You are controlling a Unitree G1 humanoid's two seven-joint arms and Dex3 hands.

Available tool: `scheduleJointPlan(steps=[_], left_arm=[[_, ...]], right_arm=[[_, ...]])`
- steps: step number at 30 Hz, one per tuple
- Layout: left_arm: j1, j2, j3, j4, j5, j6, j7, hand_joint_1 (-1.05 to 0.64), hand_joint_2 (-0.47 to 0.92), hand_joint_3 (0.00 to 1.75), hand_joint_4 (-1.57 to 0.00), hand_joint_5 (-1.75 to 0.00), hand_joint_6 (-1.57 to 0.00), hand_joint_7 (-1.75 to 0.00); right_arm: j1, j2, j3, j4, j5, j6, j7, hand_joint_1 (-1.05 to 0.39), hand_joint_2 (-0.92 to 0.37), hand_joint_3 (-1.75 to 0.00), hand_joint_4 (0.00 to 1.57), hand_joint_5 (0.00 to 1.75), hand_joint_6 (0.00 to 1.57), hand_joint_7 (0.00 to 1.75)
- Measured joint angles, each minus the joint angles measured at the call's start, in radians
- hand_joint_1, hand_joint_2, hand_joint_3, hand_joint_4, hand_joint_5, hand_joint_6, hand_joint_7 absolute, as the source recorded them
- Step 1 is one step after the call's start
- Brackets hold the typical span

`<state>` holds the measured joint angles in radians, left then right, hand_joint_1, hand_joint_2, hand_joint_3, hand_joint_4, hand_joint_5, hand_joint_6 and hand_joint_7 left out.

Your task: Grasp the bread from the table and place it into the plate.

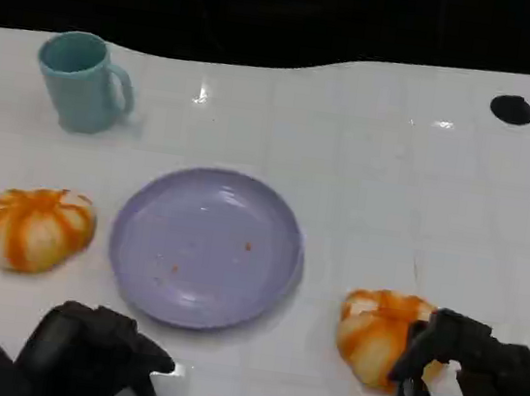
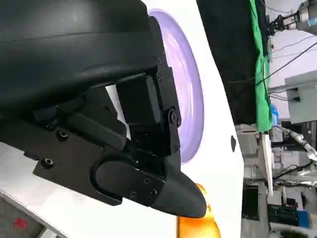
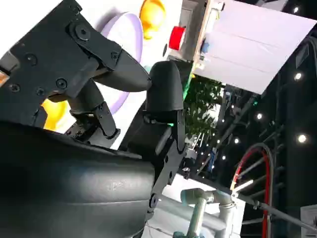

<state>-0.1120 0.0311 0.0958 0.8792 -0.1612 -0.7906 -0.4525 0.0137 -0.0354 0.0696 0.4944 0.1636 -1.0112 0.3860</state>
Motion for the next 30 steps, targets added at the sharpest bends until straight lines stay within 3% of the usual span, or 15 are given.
scheduleJointPlan(steps=[20,27,30], left_arm=[[-0.001,0.0,0.002,0.004,-0.01,0.0,-0.008,-1.05,0.92,0.07,-1.3,-1.05,-1.54,-0.3],[-0.001,-0.001,0.002,0.004,-0.011,0.0,-0.008,-1.05,0.92,0.07,-1.3,-1.04,-1.54,-0.3],[-0.001,-0.002,0.001,0.002,-0.01,0.0,-0.008,-1.05,0.92,0.08,-1.3,-1.04,-1.54,-0.3]], right_arm=[[0.001,0.0,0.001,-0.004,-0.013,0.005,0.0,-0.2,-0.31,-1.4,0.94,1.65,0.9,1.34],[0.005,-0.011,-0.003,-0.06,-0.04,0.015,-0.008,-0.29,-0.51,-0.99,0.74,1.25,0.84,0.81],[0.021,-0.035,-0.017,-0.15,-0.123,0.075,-0.047,-0.36,-0.67,-0.67,0.51,1.13,0.62,0.68]])
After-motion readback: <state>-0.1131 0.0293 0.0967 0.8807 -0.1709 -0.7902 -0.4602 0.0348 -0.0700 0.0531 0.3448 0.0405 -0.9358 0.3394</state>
